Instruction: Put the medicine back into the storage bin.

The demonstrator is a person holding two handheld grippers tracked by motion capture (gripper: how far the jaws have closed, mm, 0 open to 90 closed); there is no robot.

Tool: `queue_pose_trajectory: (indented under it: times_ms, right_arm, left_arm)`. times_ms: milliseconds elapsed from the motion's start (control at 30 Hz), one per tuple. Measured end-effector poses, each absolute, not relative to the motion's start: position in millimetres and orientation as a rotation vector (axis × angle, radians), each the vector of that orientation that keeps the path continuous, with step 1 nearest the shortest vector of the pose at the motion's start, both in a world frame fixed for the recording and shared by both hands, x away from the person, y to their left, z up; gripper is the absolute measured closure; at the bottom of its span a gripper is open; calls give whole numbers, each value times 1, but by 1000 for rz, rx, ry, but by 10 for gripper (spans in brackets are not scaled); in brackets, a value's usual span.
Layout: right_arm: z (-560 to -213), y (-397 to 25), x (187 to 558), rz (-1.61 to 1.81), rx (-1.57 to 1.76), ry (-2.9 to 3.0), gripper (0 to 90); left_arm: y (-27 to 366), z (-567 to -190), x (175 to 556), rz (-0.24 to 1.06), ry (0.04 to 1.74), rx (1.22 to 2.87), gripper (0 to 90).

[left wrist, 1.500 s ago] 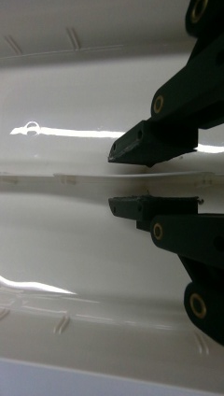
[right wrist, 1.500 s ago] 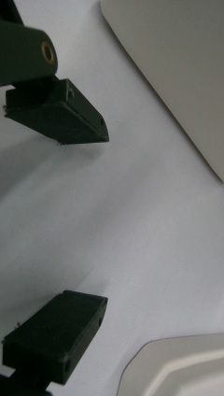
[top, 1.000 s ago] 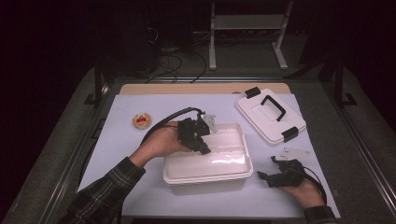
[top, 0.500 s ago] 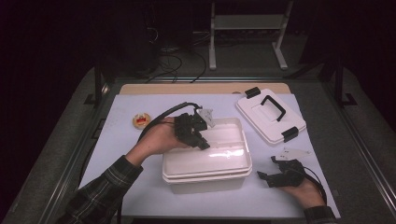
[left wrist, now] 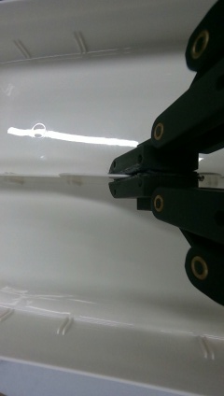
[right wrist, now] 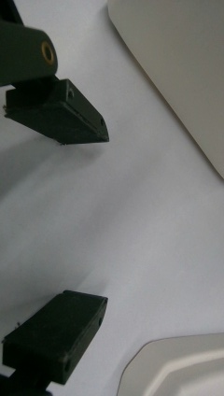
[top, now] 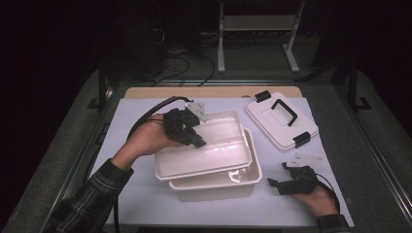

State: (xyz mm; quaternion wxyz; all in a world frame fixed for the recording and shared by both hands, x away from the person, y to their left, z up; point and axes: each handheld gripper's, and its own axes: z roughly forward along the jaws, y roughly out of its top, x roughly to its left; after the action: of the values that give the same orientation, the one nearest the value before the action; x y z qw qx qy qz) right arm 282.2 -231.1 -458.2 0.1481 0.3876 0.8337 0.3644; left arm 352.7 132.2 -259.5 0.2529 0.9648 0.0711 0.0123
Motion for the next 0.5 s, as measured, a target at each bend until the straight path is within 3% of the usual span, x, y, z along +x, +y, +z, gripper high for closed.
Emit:
queue_pose_trajectory:
  times_ms: [500]
  right_arm:
    - [-458, -231, 282, 1048, 1113, 2397, 170]
  left_arm:
    - [193, -255, 350, 70, 331, 2615, 887]
